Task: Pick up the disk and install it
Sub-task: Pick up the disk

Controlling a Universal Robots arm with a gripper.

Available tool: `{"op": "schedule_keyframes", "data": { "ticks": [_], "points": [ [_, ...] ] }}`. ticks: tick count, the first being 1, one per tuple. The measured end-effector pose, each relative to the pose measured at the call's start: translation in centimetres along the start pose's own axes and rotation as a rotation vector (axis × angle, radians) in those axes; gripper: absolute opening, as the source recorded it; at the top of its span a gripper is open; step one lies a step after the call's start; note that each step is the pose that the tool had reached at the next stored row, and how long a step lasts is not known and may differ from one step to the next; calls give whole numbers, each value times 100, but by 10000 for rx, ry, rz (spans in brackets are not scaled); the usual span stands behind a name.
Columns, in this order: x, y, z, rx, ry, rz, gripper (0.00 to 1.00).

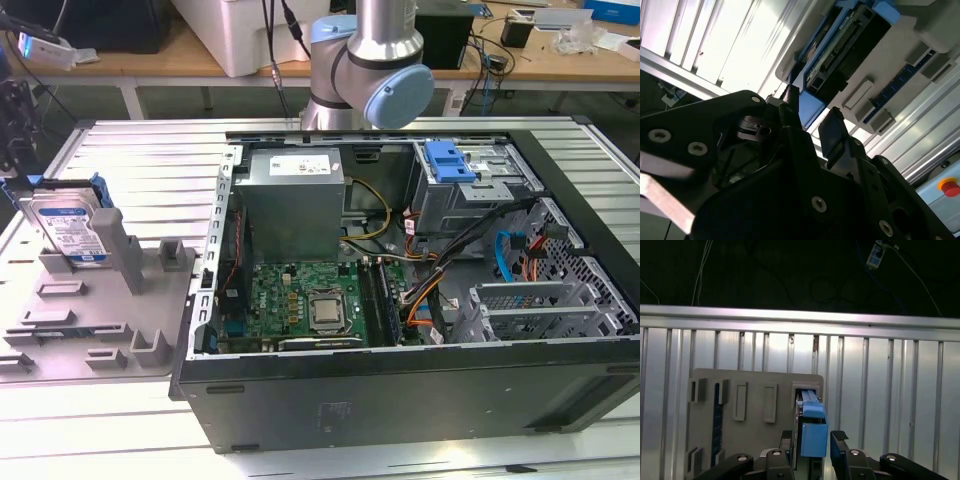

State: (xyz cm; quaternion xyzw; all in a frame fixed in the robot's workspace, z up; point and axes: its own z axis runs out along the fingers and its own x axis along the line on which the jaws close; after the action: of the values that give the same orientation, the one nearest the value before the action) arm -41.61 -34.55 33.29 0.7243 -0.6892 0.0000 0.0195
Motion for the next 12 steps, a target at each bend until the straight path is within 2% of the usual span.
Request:
{"op": "schedule_keyframes", "data": {
  "ticks": [2, 12],
  "points": [
    [6, -2, 10, 3, -26, 13, 44],
    [28, -2, 46, 1, -40, 70, 44]
  ]
}}
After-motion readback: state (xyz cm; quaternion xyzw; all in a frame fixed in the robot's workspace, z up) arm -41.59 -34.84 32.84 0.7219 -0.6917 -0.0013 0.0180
